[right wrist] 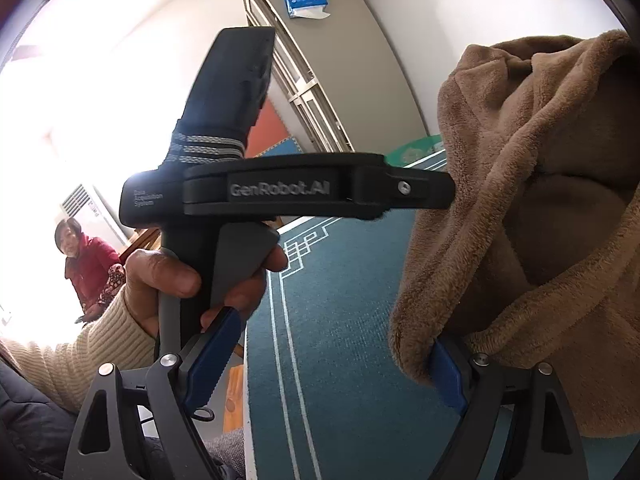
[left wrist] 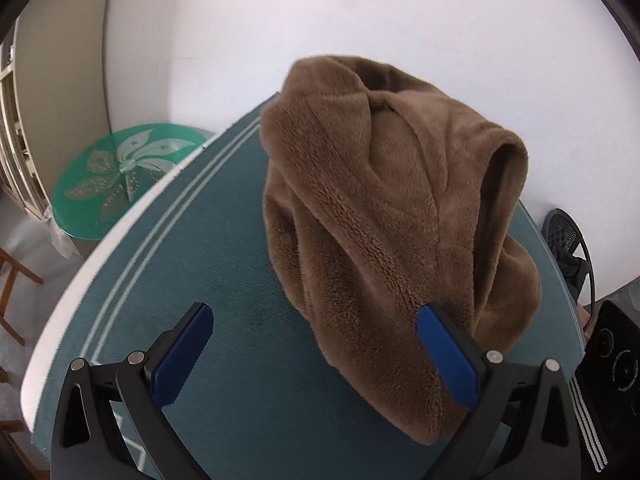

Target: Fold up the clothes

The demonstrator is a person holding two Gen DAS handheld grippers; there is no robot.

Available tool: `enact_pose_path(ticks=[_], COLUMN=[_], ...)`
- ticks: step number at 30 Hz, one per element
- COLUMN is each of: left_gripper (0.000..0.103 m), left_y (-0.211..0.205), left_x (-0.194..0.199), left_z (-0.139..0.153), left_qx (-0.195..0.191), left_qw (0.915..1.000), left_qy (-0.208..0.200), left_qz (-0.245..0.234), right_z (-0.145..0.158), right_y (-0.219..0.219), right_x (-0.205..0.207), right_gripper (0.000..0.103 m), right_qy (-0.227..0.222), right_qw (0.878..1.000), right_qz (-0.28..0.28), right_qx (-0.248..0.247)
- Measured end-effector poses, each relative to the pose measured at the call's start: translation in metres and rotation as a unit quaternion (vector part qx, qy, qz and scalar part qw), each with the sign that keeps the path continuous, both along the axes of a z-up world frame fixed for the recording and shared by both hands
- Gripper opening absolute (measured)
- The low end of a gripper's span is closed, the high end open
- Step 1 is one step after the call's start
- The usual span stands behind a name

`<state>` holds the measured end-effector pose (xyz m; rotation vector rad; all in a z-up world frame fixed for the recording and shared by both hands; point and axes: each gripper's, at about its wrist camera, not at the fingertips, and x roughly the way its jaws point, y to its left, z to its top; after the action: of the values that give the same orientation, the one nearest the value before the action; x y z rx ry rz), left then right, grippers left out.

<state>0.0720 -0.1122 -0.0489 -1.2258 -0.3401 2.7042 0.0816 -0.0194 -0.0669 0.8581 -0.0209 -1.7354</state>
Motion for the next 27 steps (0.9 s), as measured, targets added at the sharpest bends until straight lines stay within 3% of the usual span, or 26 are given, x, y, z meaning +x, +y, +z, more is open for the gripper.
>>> enact_pose_path(ticks=[4, 5, 6, 8, 12, 14, 17, 22, 27], left_gripper=[0.102, 0.098, 0.092, 0.063, 0.045, 0.026, 0.012, 0.008, 0.007], left_y=[0.008, 0.008, 0.009, 0.01, 0.011, 0.014, 0.013, -0.005, -0.032], left_x=[-0.008, -0.009, -0.01, -0.011, -0.012, -0.011, -0.006, 0.009, 0.024], left_z=[-0.006, -0.007, -0.008, -0.01, -0.012, -0.01, -0.006, 0.003, 0.013], left_qx=[0.004, 0.007, 0.012, 0.028, 0.033, 0.028, 0.031, 0.05, 0.08], left_qw=[0.9999, 0.9999, 0.9998, 0.9992, 0.9989, 0.999, 0.9989, 0.9987, 0.996], left_qy=[-0.011, -0.012, -0.014, -0.021, -0.025, -0.023, -0.017, 0.008, 0.027], left_qz=[-0.008, -0.009, -0.011, -0.019, -0.024, -0.026, -0.029, -0.006, 0.029], right_z=[-0.003, -0.003, -0.003, -0.003, -0.005, -0.006, -0.007, -0.002, 0.005], right_y=[0.0, 0.0, -0.001, -0.001, -0.001, 0.0, 0.0, 0.009, 0.04], right_x=[-0.001, -0.001, 0.0, 0.002, 0.001, -0.001, -0.003, -0.003, -0.003], right_gripper=[0.089, 0.089, 0.089, 0.089, 0.089, 0.089, 0.089, 0.089, 0.089], right_qy=[-0.001, 0.0, 0.001, 0.005, 0.004, 0.002, 0.002, 0.019, 0.056], right_qw=[1.0, 1.0, 1.0, 1.0, 1.0, 1.0, 1.0, 0.999, 0.992], right_qz=[-0.006, -0.007, -0.007, -0.008, -0.014, -0.018, -0.024, -0.045, -0.115], right_qx=[0.0, 0.001, 0.001, 0.001, -0.001, -0.003, -0.006, -0.008, -0.007])
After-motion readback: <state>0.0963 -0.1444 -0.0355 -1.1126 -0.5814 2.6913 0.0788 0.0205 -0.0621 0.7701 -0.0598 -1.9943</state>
